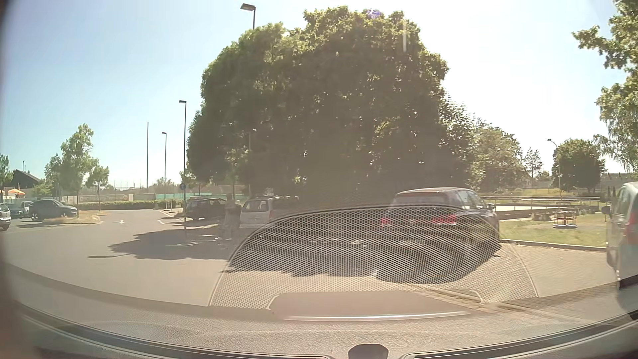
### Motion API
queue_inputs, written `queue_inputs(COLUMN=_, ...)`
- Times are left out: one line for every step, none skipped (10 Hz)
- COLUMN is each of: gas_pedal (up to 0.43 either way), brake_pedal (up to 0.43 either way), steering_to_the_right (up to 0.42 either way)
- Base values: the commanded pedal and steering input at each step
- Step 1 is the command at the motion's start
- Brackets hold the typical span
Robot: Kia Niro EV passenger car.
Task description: Follow the waypoints while adhering to traffic rules and regulations
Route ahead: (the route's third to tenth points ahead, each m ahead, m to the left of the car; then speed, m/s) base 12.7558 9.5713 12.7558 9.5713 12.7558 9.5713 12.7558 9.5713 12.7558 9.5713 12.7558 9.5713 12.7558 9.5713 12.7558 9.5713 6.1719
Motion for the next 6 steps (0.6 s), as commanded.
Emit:
queue_inputs(gas_pedal=0.000, brake_pedal=0.238, steering_to_the_right=-0.188)
queue_inputs(gas_pedal=0.000, brake_pedal=0.244, steering_to_the_right=-0.195)
queue_inputs(gas_pedal=0.000, brake_pedal=0.244, steering_to_the_right=-0.200)
queue_inputs(gas_pedal=0.000, brake_pedal=0.244, steering_to_the_right=-0.201)
queue_inputs(gas_pedal=0.000, brake_pedal=0.238, steering_to_the_right=-0.205)
queue_inputs(gas_pedal=0.000, brake_pedal=0.238, steering_to_the_right=-0.216)
